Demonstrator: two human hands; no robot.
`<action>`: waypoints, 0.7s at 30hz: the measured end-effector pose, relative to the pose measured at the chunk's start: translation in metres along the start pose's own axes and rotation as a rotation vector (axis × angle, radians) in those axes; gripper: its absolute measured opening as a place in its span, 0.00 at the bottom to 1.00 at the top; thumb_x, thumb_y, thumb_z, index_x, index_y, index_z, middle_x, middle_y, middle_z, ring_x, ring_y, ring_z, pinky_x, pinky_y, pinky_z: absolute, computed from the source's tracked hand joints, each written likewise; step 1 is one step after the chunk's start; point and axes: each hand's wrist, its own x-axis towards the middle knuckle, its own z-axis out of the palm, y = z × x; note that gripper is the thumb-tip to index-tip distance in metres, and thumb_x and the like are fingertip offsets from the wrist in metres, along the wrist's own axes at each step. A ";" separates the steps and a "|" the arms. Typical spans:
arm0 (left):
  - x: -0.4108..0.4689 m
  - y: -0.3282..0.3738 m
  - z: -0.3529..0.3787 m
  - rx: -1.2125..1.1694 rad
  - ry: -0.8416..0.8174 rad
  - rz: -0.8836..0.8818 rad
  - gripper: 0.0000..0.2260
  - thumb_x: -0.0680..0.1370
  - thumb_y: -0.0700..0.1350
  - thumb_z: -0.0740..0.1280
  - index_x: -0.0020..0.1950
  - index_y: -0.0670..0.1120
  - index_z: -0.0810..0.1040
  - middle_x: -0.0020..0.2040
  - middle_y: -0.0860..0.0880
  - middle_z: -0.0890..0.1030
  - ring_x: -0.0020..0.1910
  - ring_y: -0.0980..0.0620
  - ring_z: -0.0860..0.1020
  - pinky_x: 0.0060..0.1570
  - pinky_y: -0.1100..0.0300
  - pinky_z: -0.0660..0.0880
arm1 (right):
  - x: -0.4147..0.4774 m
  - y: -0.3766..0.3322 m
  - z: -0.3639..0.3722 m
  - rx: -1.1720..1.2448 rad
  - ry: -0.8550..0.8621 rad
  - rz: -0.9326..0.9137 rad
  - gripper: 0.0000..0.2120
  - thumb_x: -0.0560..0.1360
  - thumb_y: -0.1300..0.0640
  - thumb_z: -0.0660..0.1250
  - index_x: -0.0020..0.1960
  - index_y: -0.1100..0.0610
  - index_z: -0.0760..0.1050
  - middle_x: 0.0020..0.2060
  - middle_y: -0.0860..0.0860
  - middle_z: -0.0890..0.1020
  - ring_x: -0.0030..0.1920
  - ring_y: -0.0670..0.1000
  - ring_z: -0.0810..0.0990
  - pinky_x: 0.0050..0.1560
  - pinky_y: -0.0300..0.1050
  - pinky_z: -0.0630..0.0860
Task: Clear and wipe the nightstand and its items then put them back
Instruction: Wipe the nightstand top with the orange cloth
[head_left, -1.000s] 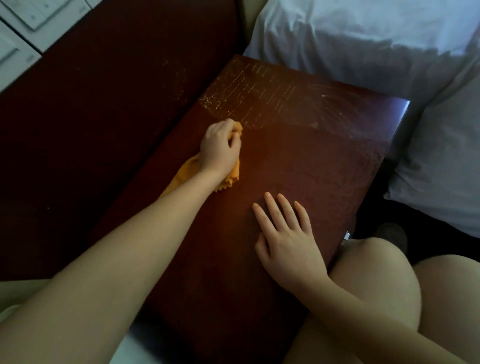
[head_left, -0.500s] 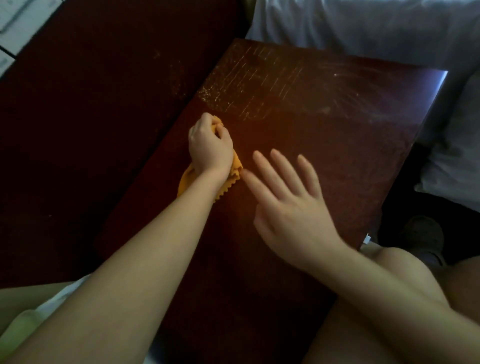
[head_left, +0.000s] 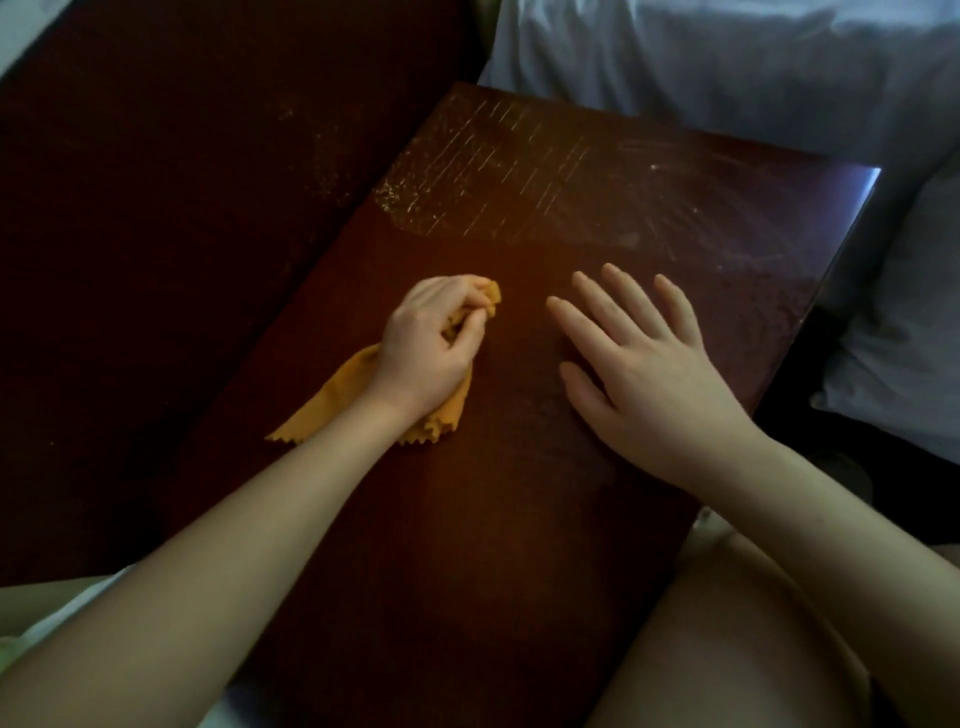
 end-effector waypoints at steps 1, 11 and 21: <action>-0.002 -0.003 -0.002 0.019 0.047 -0.067 0.04 0.76 0.40 0.64 0.46 0.44 0.78 0.49 0.56 0.77 0.53 0.58 0.72 0.52 0.70 0.65 | 0.000 0.000 0.000 0.003 0.009 -0.006 0.24 0.78 0.50 0.53 0.72 0.56 0.64 0.71 0.57 0.66 0.73 0.59 0.57 0.70 0.56 0.44; 0.039 0.014 0.024 0.092 0.172 -0.231 0.04 0.78 0.41 0.61 0.47 0.45 0.75 0.46 0.55 0.77 0.51 0.54 0.74 0.45 0.67 0.63 | 0.012 -0.002 0.014 0.059 0.028 -0.034 0.21 0.76 0.56 0.61 0.69 0.58 0.68 0.68 0.57 0.70 0.72 0.60 0.61 0.70 0.58 0.50; 0.004 0.019 0.011 0.048 0.060 -0.089 0.04 0.77 0.40 0.64 0.47 0.44 0.78 0.51 0.50 0.80 0.54 0.54 0.74 0.52 0.70 0.63 | 0.009 0.006 0.004 0.083 0.105 -0.112 0.19 0.74 0.58 0.59 0.64 0.59 0.74 0.63 0.57 0.75 0.68 0.60 0.69 0.68 0.58 0.57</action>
